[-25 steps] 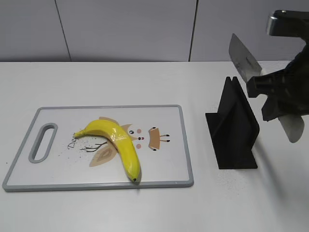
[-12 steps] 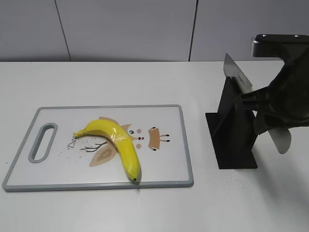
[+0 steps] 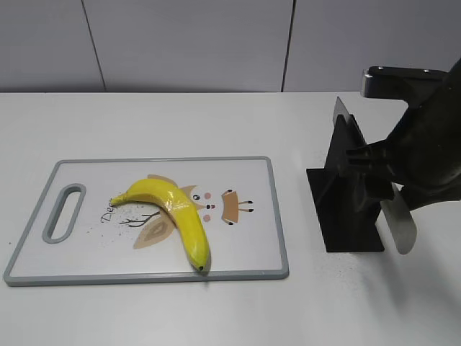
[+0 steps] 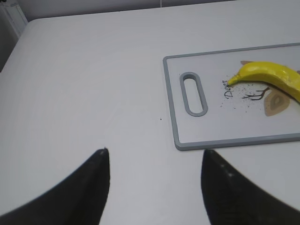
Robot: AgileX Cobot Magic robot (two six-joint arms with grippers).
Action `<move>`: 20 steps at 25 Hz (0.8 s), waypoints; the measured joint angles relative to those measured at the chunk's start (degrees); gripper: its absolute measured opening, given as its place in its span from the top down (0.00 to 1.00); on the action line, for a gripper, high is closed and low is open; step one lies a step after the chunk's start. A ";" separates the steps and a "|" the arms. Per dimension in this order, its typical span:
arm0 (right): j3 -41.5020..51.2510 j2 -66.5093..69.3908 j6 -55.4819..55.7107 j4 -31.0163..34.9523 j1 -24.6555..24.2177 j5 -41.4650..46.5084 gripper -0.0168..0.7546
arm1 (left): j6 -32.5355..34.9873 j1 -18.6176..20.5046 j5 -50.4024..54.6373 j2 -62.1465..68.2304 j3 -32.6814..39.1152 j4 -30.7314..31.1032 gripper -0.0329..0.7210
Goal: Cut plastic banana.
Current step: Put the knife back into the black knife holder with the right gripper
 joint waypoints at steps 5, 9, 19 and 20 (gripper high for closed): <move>0.00 -2.58 -6.40 0.81 0.00 0.97 0.20 | 0.00 0.00 0.00 0.00 0.05 0.00 0.17; 2.38 -11.33 -12.17 0.91 0.00 2.60 0.18 | 0.00 0.00 0.00 0.00 0.05 0.00 0.17; 21.23 -42.29 -27.57 0.96 0.00 6.17 0.21 | 0.00 0.00 -0.04 0.00 0.05 0.00 0.17; 22.05 -45.54 -28.13 0.96 0.00 7.35 0.21 | 0.00 0.00 -0.04 0.00 0.05 0.00 0.17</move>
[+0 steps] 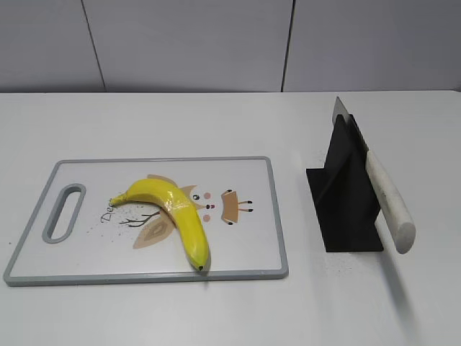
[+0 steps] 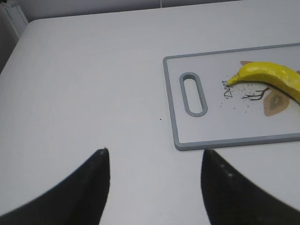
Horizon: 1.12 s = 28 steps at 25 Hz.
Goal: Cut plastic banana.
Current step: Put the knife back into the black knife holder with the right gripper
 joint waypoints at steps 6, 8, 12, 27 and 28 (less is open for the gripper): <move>2.35 -15.11 -0.92 0.00 0.00 3.93 0.21 | 0.00 0.00 0.00 0.00 0.00 0.00 0.17; 2.40 -19.72 -0.99 0.00 0.00 3.94 0.21 | 0.00 0.00 0.00 0.00 0.00 0.00 0.18; 2.47 -27.46 -0.99 0.00 0.00 4.02 0.21 | 0.00 0.00 0.00 0.00 0.00 0.00 0.19; 2.51 -39.91 -1.05 0.30 -5.98 4.33 0.21 | 0.00 0.11 -0.06 0.00 0.00 -0.07 0.20; 2.51 -39.91 -1.05 0.30 -8.00 4.33 0.21 | 0.00 0.11 -0.06 0.00 0.00 -0.07 0.20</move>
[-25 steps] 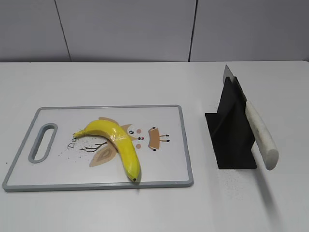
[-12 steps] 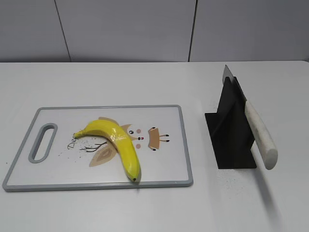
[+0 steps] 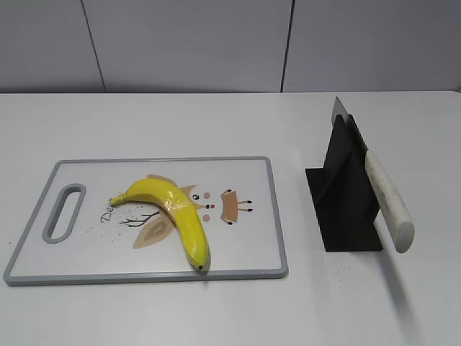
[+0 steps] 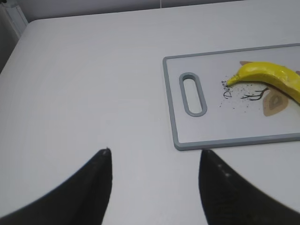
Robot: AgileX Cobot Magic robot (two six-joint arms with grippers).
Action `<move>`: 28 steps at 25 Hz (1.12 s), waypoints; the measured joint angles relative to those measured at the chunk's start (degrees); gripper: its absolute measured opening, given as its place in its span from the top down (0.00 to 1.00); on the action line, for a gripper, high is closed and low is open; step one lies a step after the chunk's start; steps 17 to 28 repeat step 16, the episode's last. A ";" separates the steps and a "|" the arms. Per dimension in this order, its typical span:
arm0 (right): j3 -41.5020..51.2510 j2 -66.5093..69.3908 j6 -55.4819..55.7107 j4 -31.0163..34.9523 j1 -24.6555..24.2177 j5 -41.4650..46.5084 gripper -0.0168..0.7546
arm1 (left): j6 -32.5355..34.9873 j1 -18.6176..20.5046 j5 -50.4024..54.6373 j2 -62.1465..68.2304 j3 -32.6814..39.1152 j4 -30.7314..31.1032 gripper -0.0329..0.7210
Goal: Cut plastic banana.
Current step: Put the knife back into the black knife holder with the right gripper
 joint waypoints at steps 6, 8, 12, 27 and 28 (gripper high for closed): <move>0.00 0.00 0.00 0.11 -11.03 0.00 0.21 | 0.00 0.00 0.00 0.00 0.00 0.00 0.21; 0.00 0.00 0.05 0.11 -14.00 0.00 0.21 | 0.00 0.00 0.00 0.00 0.00 0.00 0.21; 0.00 0.00 0.05 0.11 -16.92 0.00 0.21 | 0.00 0.00 0.00 0.00 0.00 0.00 0.22; 0.00 0.00 -0.01 0.11 -16.95 0.00 0.21 | 0.00 0.00 0.00 0.00 0.00 0.00 0.22; 0.00 0.00 -0.01 0.11 -16.95 0.00 0.21 | 0.00 0.00 0.00 0.00 0.00 0.00 0.22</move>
